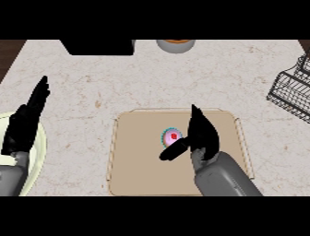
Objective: Pick the cupcake from the tray and place it in the tiered basket
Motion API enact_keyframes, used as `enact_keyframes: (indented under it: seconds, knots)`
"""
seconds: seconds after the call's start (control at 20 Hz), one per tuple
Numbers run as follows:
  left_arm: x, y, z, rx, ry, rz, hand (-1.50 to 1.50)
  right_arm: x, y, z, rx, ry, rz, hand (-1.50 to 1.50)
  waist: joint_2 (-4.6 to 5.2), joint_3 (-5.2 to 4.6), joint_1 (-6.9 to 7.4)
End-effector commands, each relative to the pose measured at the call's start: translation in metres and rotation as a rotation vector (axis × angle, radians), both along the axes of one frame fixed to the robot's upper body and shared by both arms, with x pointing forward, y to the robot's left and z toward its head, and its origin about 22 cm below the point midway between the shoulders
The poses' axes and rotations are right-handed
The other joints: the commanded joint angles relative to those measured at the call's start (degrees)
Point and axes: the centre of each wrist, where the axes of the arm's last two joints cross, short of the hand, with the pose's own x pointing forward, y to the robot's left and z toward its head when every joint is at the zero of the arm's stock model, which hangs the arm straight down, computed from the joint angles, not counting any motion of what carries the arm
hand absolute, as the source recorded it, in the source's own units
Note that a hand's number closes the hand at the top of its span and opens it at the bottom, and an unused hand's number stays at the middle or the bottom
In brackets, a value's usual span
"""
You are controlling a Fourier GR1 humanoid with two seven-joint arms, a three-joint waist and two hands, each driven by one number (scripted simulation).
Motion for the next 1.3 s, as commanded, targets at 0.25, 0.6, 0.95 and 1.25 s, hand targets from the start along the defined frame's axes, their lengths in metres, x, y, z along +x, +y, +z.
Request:
enact_keyframes:
  seconds: [0.25,0.6,0.95,1.25]
  knots:
    - [-0.003,-0.004,-0.008,0.003,0.005,0.0,0.0,0.012,0.012,0.003,-0.014,0.155,-0.15,-1.5,0.14,0.02,0.04]
    - [0.005,0.002,-0.002,0.004,0.001,0.009,0.0,0.005,0.016,-0.019,0.023,0.189,-0.134,-1.5,0.15,0.03,-0.19]
    - [0.004,-0.008,-0.01,-0.003,-0.004,-0.015,0.0,0.019,0.028,-0.026,0.096,0.26,0.018,1.5,0.31,0.05,0.41]
    - [0.0,-0.019,-0.014,0.009,-0.009,0.008,0.0,0.005,0.042,-0.034,-0.052,0.192,0.064,1.5,0.09,0.04,-0.17]
